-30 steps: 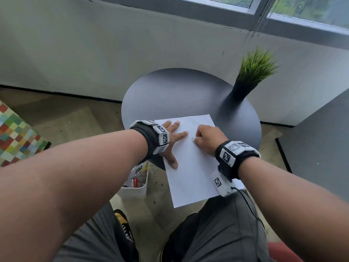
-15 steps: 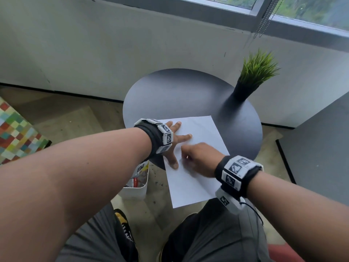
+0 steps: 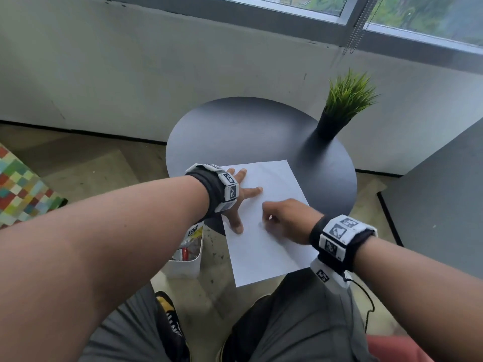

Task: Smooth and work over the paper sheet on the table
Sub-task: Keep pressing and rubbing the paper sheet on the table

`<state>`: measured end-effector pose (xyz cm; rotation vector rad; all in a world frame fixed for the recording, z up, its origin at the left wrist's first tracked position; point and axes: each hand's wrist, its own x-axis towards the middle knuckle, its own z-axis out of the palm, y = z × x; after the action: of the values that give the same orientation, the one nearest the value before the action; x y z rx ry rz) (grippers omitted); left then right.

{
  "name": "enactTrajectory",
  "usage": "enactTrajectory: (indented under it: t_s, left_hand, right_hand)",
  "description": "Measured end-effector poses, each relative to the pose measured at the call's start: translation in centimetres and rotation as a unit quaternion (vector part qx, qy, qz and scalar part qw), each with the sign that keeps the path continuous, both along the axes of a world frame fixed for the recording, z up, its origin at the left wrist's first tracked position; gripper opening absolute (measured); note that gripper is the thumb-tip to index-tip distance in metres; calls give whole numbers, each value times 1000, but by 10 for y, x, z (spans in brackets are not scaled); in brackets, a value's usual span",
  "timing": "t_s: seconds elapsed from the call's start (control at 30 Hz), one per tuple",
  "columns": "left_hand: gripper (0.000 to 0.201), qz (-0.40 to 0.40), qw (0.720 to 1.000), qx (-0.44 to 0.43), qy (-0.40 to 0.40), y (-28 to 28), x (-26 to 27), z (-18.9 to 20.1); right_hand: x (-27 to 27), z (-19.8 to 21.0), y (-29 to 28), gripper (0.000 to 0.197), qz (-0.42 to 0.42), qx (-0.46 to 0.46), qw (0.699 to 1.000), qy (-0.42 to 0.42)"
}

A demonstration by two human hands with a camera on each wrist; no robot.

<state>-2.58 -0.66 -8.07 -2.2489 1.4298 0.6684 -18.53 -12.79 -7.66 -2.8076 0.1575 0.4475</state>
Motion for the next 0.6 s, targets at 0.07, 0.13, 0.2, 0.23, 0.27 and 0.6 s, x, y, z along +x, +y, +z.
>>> enactTrajectory:
  t_s: [0.07,0.13,0.2,0.23,0.27,0.6]
  left_hand:
    - [130,-14,1000,2,-16,-4,-1,3]
    - [130,-20,999,10,-23,-9,-1,6]
    - [133,-6,1000,20,-14,-12,-1,7]
    - [134,6,1000,23,-7,-11,-1,7]
    - [136,17,1000,20,-1,-9,-1,5]
    - [145,46,999,-24,15,0,-5,-8]
  right_hand:
    - [4,0,-24,14,-130,-7,991,-8]
    - [6,-3,-33,17,-197,-18,980,-8]
    - [5,-3,-24,16,-165,-32,986,-13]
    - [4,-4,-15,15,-131,-20,991,-18]
    - [1,-4,-4,14,-79,-3,997,-21]
    - [8,0,-5,15,-123,-37,991,-27]
